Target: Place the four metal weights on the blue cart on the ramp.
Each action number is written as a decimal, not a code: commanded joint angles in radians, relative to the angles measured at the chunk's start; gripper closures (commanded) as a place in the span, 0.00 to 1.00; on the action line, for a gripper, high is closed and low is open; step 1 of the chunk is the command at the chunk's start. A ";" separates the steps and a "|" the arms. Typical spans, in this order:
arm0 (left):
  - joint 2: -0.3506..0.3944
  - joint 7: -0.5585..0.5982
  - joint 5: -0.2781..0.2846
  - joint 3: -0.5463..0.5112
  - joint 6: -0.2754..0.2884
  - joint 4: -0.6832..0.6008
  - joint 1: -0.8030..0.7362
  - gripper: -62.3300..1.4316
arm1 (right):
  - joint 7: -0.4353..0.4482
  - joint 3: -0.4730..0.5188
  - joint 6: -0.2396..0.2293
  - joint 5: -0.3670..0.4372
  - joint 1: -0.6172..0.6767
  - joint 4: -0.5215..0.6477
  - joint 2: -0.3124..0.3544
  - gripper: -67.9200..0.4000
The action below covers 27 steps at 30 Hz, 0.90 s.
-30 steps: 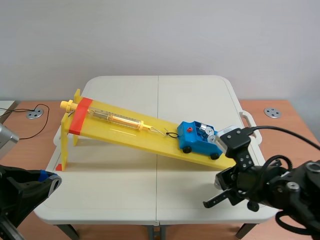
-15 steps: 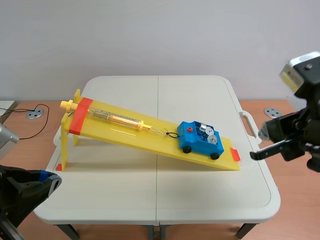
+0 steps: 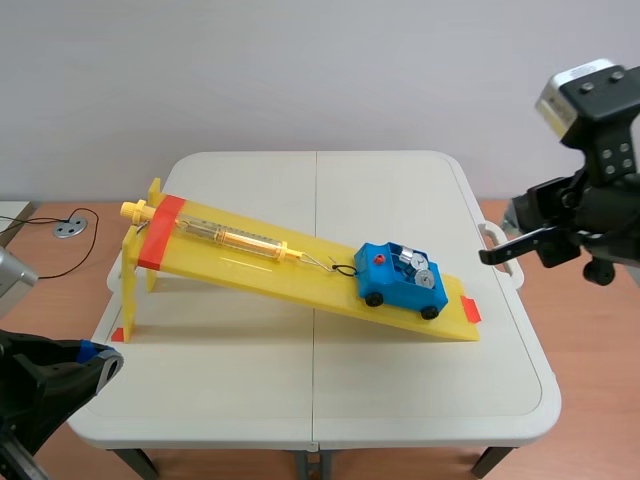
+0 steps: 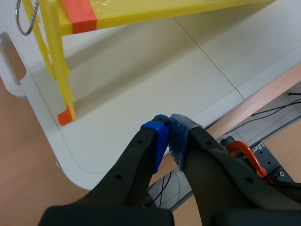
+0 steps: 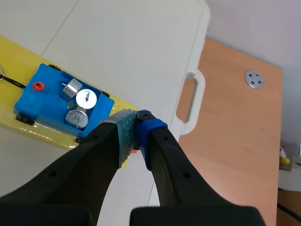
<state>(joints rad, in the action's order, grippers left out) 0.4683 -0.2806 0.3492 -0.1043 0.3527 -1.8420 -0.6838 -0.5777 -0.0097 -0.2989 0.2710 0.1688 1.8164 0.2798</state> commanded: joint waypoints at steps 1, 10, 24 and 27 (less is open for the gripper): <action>-0.005 0.095 0.074 -0.018 0.021 -0.073 0.022 0.90 | 0.131 -0.051 0.048 -0.008 -0.114 -0.002 0.034 0.98; -0.005 0.095 0.074 -0.018 0.021 -0.073 0.022 0.90 | 0.142 -0.161 0.071 -0.077 -0.237 -0.135 -0.039 0.98; -0.005 0.095 0.074 -0.018 0.021 -0.073 0.022 0.90 | 0.171 -0.234 0.075 -0.118 -0.321 -0.277 -0.105 0.98; -0.005 0.095 0.074 -0.018 0.021 -0.073 0.022 0.90 | 0.178 -0.234 0.076 -0.119 -0.321 -0.278 -0.106 0.98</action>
<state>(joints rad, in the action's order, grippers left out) 0.4683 -0.2806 0.3492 -0.1043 0.3527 -1.8420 -0.6838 -0.5587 -0.2699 -0.2726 0.1448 -0.0410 1.4567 0.1715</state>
